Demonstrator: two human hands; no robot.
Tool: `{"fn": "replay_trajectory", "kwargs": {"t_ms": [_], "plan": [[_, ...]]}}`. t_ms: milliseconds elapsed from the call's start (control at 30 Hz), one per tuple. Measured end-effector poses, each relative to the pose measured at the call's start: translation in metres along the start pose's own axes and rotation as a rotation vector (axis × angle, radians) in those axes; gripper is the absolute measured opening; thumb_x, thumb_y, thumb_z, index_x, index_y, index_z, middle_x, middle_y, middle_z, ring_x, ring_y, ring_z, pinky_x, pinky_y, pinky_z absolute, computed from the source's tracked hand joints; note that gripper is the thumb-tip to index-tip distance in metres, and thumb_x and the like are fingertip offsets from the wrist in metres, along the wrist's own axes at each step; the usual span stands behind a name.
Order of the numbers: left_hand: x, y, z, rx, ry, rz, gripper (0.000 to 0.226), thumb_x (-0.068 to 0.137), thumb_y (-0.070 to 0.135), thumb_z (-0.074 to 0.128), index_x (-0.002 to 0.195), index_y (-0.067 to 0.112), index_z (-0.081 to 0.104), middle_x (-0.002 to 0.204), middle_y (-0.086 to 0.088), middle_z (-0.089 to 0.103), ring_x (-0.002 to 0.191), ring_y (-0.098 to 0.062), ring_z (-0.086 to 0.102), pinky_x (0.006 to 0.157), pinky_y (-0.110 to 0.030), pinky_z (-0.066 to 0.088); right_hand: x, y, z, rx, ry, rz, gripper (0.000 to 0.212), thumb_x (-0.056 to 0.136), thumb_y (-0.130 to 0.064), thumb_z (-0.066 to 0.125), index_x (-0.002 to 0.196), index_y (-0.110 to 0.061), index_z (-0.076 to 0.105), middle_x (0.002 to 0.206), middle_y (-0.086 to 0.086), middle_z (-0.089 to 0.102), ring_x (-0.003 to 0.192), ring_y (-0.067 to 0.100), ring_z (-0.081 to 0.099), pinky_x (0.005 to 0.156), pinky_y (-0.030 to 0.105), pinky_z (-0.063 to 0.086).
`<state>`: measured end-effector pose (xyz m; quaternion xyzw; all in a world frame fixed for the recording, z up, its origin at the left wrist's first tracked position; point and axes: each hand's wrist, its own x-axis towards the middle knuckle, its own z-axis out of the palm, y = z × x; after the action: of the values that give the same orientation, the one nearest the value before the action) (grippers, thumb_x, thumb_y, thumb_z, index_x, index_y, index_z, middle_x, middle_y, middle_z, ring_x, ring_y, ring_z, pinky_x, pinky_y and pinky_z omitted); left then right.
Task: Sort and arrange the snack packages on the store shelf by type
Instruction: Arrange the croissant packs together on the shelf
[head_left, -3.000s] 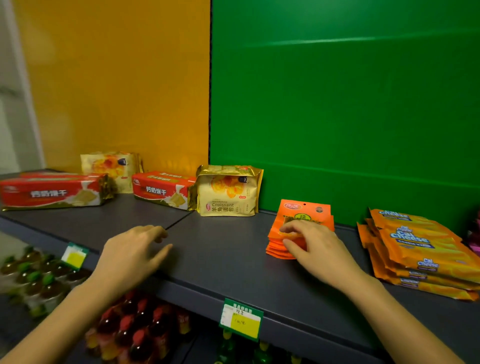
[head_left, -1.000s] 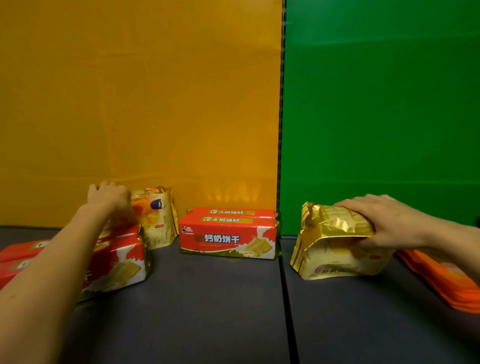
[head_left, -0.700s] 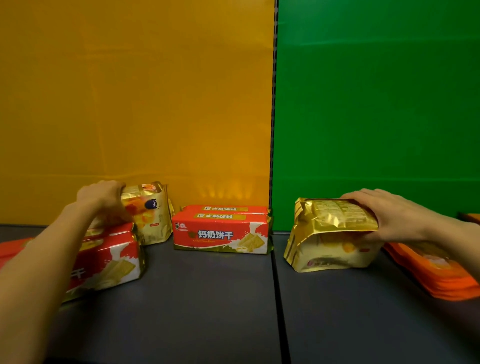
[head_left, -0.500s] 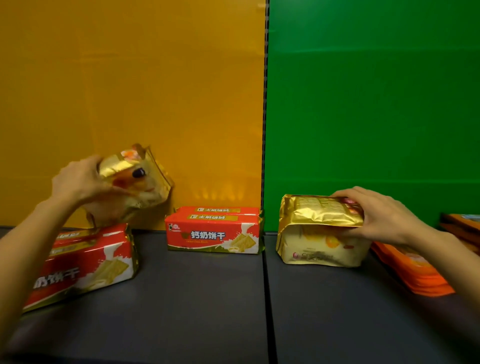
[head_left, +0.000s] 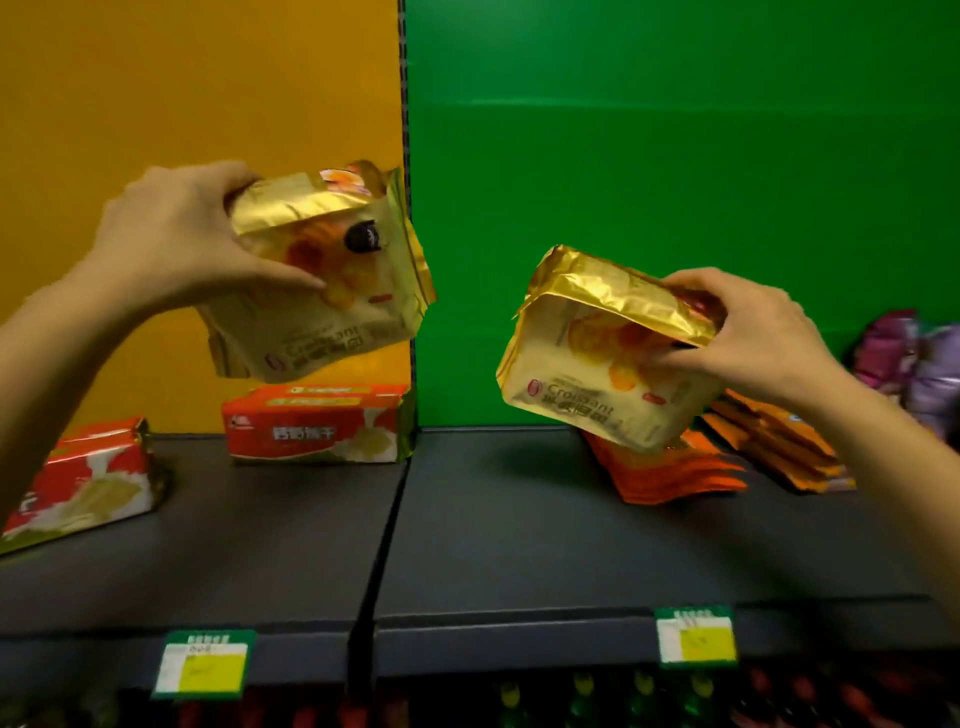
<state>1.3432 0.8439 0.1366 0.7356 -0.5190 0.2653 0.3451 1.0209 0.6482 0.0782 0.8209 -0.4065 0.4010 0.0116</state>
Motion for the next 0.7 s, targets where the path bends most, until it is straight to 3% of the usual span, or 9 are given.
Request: {"fn": "replay_trajectory", "kwargs": {"t_ms": [100, 267, 433, 500, 700], "plan": [[-0.015, 0.059, 0.011, -0.046, -0.085, 0.052, 0.086, 0.046, 0.059, 0.069, 0.115, 0.009, 0.057, 0.099, -0.012, 0.063, 0.086, -0.023, 0.053, 0.066, -0.034, 0.044, -0.028, 0.031, -0.041, 0.005, 0.012, 0.033, 0.084, 0.043, -0.065, 0.068, 0.12, -0.037, 0.054, 0.117, -0.005, 0.065, 0.109, 0.021, 0.059, 0.093, 0.046, 0.048], [-0.04, 0.154, 0.035, -0.102, -0.172, 0.158, 0.096, 0.037, 0.069, 0.059, 0.114, 0.011, 0.058, 0.098, -0.011, 0.066, 0.089, -0.028, 0.059, 0.073, -0.043, 0.054, -0.077, 0.095, -0.107, -0.003, -0.009, 0.119, 0.076, 0.055, -0.045, 0.082, 0.124, -0.029, 0.054, 0.119, -0.002, 0.064, 0.105, 0.015, 0.057, 0.091, 0.039, 0.048], [-0.07, 0.236, 0.076, -0.146, -0.191, 0.215, 0.098, 0.031, 0.086, 0.063, 0.105, 0.021, 0.06, 0.094, -0.004, 0.068, 0.084, -0.025, 0.059, 0.071, -0.038, 0.053, -0.129, 0.162, -0.161, -0.069, -0.003, 0.215, 0.078, 0.054, -0.047, 0.081, 0.125, -0.029, 0.054, 0.117, -0.003, 0.063, 0.103, 0.017, 0.058, 0.087, 0.041, 0.05], [-0.081, 0.267, 0.094, -0.176, -0.195, 0.229, 0.093, 0.031, 0.083, 0.057, 0.103, 0.025, 0.061, 0.097, -0.001, 0.069, 0.09, -0.026, 0.062, 0.073, -0.037, 0.051, -0.147, 0.188, -0.178, -0.087, 0.008, 0.256, 0.076, 0.055, -0.046, 0.082, 0.124, -0.03, 0.055, 0.118, -0.002, 0.063, 0.103, 0.018, 0.057, 0.086, 0.041, 0.049], [-0.098, 0.361, 0.137, -0.266, -0.277, 0.307, 0.084, 0.041, 0.071, 0.074, 0.109, 0.023, 0.061, 0.103, 0.0, 0.069, 0.097, -0.025, 0.061, 0.078, -0.038, 0.05, -0.188, 0.258, -0.224, -0.154, 0.046, 0.413, 0.074, 0.057, -0.051, 0.079, 0.124, -0.035, 0.054, 0.126, -0.003, 0.061, 0.117, 0.024, 0.054, 0.092, 0.044, 0.045]]}}
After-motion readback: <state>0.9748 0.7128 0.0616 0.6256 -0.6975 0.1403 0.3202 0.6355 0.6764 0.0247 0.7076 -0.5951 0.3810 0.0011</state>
